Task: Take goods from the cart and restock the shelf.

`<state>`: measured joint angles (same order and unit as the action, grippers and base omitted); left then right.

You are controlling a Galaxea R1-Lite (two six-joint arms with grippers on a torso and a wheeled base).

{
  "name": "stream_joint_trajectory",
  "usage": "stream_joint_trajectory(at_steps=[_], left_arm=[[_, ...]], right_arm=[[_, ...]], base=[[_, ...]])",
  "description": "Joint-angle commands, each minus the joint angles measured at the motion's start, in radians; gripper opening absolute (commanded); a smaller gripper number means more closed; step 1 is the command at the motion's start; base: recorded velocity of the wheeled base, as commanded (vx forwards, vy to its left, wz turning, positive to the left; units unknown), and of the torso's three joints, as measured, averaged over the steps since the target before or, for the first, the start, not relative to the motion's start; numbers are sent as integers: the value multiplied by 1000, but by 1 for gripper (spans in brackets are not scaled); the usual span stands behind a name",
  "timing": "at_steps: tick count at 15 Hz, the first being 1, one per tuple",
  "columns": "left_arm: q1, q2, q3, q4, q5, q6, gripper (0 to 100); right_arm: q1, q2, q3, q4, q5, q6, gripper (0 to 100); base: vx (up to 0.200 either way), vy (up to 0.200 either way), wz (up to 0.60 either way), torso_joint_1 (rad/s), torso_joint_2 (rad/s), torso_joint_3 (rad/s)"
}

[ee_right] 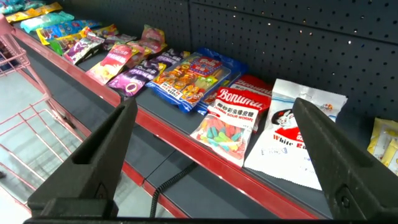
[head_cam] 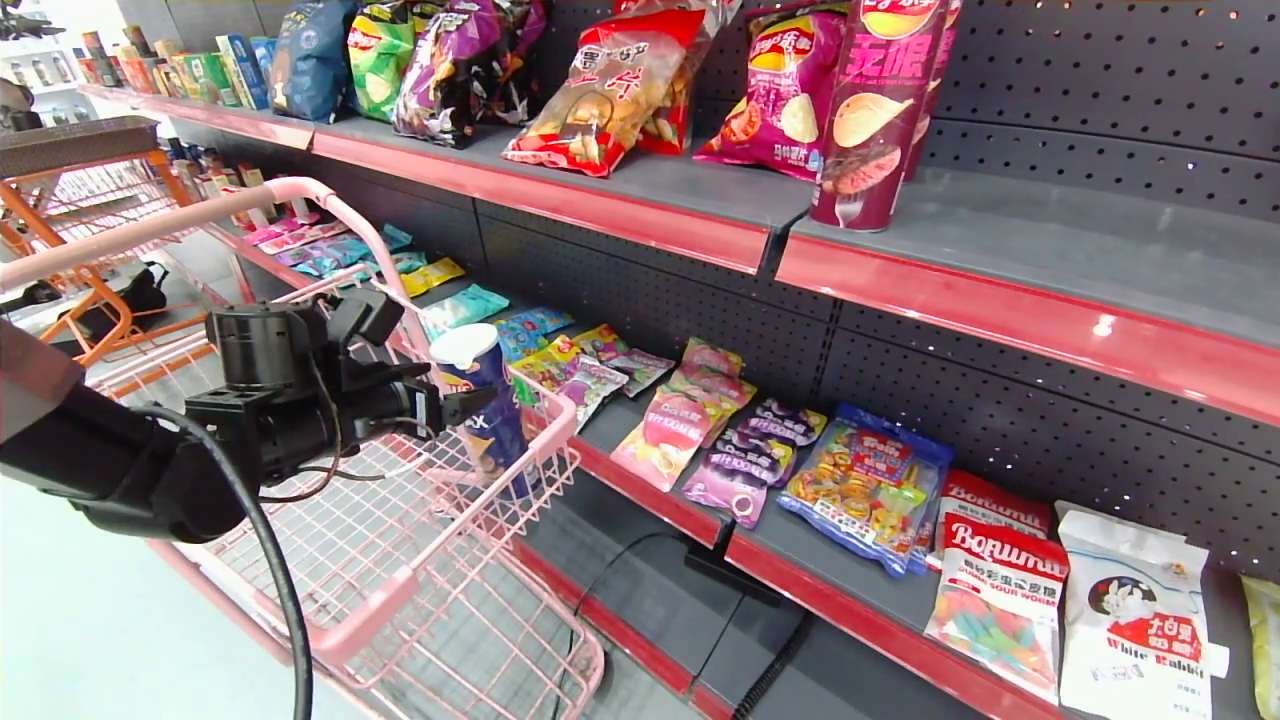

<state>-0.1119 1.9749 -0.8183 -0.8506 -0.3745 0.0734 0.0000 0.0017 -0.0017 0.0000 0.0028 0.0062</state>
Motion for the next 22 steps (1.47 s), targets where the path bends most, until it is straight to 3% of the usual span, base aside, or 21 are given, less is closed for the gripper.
stream_joint_trajectory(at_steps=[1,4,7,8,14,16,17,21,22], left_arm=[[-11,45,-13,-16,2,-6,100],[-54,58,-13,-19,6,-47,100],[-63,85,-39,-19,11,-47,100],[-63,99,-56,-19,37,-49,0],[-52,51,-36,-85,83,-50,0],[-49,-107,-5,-48,89,-99,0],[-46,-220,19,22,89,-116,0],[-2,-791,85,538,88,-119,0],[-2,-904,102,598,88,-118,0]], right_arm=[[0,0,2,0,0,0,100],[0,0,0,0,0,0,100],[0,0,0,0,0,-2,100],[2,0,0,0,0,-2,100],[0,0,0,0,0,0,100],[0,0,0,0,0,0,100],[2,0,0,0,0,0,100],[0,0,0,0,0,0,100],[0,0,0,0,0,0,100]], base=[[0,0,0,0,0,0],[0,0,0,0,0,0],[0,0,0,0,0,0],[0,0,0,0,0,0],[0,0,0,0,0,0],[0,0,0,0,0,0],[0,0,0,0,0,0],[0,0,0,0,0,0],[0,0,0,0,0,0]])
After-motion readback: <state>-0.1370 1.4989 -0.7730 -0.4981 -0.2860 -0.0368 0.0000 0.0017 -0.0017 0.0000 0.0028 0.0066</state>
